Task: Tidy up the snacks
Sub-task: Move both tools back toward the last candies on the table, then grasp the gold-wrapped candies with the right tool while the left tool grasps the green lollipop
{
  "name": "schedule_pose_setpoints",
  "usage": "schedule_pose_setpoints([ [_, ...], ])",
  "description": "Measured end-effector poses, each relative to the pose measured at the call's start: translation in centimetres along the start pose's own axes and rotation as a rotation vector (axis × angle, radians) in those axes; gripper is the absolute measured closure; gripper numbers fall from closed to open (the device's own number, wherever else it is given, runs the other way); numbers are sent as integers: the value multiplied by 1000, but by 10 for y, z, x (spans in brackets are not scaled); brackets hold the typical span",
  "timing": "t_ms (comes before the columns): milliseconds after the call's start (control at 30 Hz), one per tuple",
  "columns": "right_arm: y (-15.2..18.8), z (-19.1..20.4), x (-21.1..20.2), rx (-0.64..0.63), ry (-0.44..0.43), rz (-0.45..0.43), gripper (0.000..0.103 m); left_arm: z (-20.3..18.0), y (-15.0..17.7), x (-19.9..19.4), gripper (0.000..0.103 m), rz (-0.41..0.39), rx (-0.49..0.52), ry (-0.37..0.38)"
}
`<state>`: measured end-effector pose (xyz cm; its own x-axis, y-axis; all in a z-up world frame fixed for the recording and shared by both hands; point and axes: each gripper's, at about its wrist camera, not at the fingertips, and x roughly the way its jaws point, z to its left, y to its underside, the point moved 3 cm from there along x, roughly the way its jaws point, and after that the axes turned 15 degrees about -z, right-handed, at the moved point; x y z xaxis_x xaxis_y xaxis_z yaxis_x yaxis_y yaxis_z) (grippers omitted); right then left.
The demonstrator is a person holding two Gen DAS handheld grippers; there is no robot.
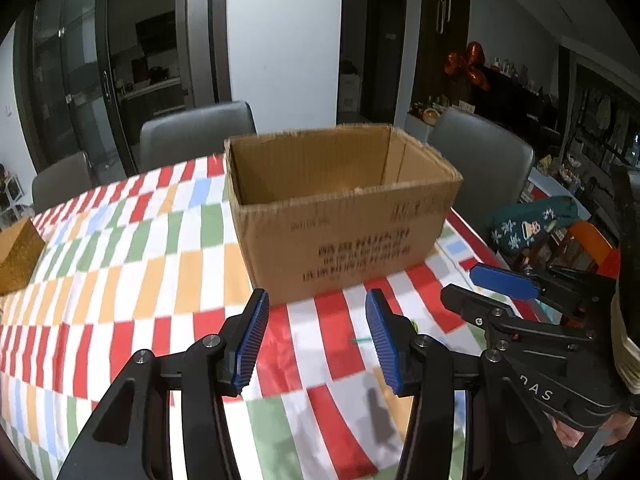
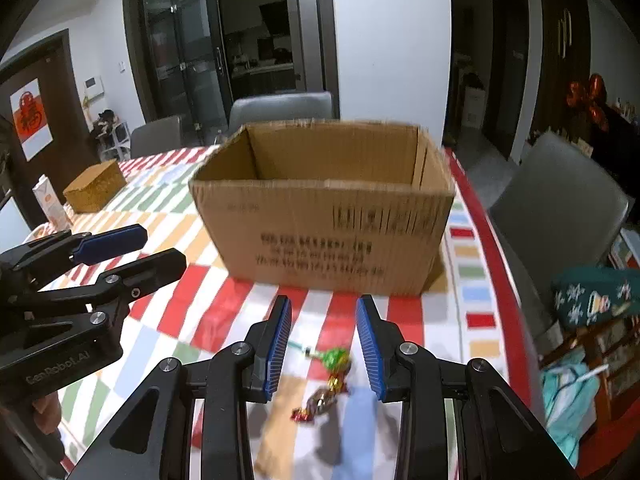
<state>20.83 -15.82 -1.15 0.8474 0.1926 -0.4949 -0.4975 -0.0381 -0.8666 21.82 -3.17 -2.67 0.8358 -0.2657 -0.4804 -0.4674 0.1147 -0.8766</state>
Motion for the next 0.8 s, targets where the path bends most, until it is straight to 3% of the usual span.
schedule_pose_setpoints([
  [400, 55, 0, 5, 64, -8, 109, 68, -9, 54, 4, 53, 97, -8, 17],
  [800, 86, -4, 25, 121, -6, 182, 68, -15, 93, 13, 53, 181, -28, 34],
])
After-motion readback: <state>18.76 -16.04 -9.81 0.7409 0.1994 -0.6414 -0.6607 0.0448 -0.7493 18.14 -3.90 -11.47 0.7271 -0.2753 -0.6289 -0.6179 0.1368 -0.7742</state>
